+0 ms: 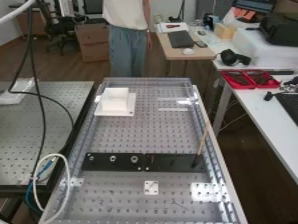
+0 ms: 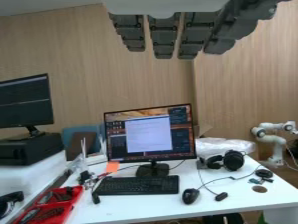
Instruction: Grab the bearing and place it in the white container
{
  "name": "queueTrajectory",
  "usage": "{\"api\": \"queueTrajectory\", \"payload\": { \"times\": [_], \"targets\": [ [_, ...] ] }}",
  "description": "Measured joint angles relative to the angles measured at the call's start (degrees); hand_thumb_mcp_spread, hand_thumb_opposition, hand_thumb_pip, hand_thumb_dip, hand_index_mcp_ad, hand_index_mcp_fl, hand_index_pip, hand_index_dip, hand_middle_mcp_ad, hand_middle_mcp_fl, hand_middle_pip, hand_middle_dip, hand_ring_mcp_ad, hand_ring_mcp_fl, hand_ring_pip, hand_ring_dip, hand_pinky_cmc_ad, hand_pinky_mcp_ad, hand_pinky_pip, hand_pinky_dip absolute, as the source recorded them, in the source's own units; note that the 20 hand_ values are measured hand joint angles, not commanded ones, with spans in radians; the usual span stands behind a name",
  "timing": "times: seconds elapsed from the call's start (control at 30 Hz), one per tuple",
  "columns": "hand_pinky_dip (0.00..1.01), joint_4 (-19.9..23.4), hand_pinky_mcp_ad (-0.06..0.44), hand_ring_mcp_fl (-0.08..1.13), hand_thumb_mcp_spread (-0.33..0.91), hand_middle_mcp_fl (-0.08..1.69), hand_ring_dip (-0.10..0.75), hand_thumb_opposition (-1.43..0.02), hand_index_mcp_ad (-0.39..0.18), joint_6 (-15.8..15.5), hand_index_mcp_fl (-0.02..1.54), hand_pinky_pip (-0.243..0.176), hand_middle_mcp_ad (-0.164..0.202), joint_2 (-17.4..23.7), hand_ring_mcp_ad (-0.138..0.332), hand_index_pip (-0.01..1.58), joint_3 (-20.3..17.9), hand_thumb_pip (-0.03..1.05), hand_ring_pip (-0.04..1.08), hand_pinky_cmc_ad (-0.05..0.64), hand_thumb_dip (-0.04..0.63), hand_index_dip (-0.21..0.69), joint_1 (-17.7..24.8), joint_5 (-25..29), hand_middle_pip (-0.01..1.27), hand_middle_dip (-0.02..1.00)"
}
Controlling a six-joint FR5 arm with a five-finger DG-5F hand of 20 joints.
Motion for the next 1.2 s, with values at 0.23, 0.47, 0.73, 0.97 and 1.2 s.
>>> {"api": "queueTrajectory", "payload": {
  "times": [0.23,0.47,0.73,0.97,1.2],
  "targets": [
    [0.04,0.07,0.080,0.02,0.18,0.02,0.019,-0.36,0.021,0.02,0.01,-0.010,0.075,0.13,0.086,0.03,-0.24,0.22,0.04,0.082,0.009,0.017,0.04,0.05,0.07,0.03],
    [0.12,-0.04,0.197,0.02,0.20,0.02,0.019,-0.56,0.023,0.16,0.01,-0.028,0.073,0.18,0.134,0.06,-0.38,0.22,0.07,0.216,0.005,0.047,0.04,0.09,0.11,0.08],
    [0.15,0.63,0.243,0.01,0.20,0.02,0.017,-0.60,0.030,0.81,0.02,-0.061,0.073,0.48,0.175,0.07,-1.41,0.22,0.10,0.278,0.009,0.059,0.08,0.44,0.13,0.09],
    [0.15,3.36,0.250,0.01,0.20,0.02,0.017,-0.62,0.038,0.53,0.02,-0.061,0.075,1.38,0.171,0.07,-4.39,0.23,0.10,0.298,0.005,0.061,0.34,1.84,0.14,0.11],
    [0.16,6.81,0.251,0.01,0.20,0.02,0.017,-0.63,0.042,0.36,0.02,-0.061,0.075,1.86,0.176,0.07,-8.64,0.23,0.10,0.316,0.005,0.061,1.01,3.84,0.14,0.11]
  ]
}}
